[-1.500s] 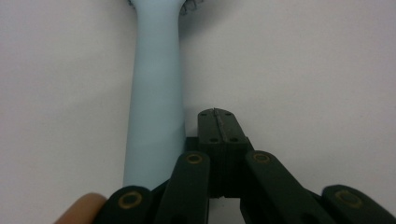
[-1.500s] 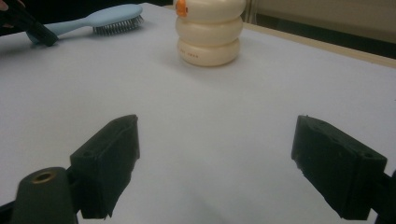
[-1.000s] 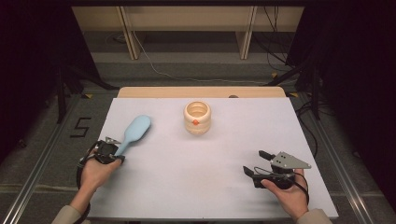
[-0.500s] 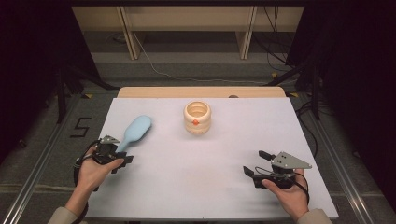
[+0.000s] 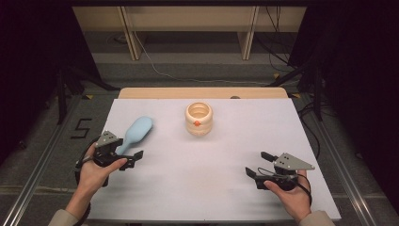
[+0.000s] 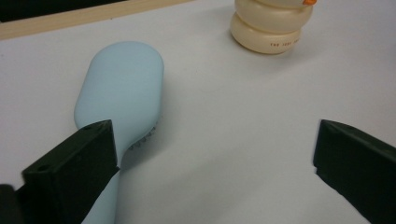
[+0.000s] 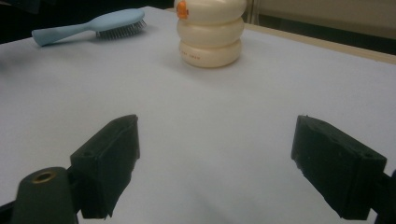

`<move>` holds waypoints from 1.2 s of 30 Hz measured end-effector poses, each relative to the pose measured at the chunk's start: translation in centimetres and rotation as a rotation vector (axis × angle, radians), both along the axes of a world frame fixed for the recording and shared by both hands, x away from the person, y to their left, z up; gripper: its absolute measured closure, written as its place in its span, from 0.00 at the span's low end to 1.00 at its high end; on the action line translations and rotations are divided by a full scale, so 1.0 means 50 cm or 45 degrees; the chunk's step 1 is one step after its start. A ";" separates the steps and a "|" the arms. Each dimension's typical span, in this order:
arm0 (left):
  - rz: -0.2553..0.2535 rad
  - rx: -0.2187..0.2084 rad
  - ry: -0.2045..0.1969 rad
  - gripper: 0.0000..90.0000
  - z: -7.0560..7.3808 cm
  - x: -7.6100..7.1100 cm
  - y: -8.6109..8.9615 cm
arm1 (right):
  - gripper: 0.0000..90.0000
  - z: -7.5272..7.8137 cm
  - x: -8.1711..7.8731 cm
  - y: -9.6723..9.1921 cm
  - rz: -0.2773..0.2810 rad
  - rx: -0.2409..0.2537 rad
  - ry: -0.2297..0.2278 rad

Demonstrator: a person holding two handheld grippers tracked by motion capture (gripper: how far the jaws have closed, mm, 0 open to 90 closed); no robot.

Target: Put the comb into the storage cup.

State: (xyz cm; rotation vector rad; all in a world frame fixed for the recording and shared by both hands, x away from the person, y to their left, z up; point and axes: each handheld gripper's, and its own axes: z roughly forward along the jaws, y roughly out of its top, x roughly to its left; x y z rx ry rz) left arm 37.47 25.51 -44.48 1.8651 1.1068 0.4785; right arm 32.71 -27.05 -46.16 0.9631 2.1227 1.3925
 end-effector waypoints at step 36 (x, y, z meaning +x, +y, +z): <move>0.144 0.396 0.354 0.14 0.031 0.117 0.030 | 0.18 0.002 -0.001 -0.002 -0.035 -0.008 -0.003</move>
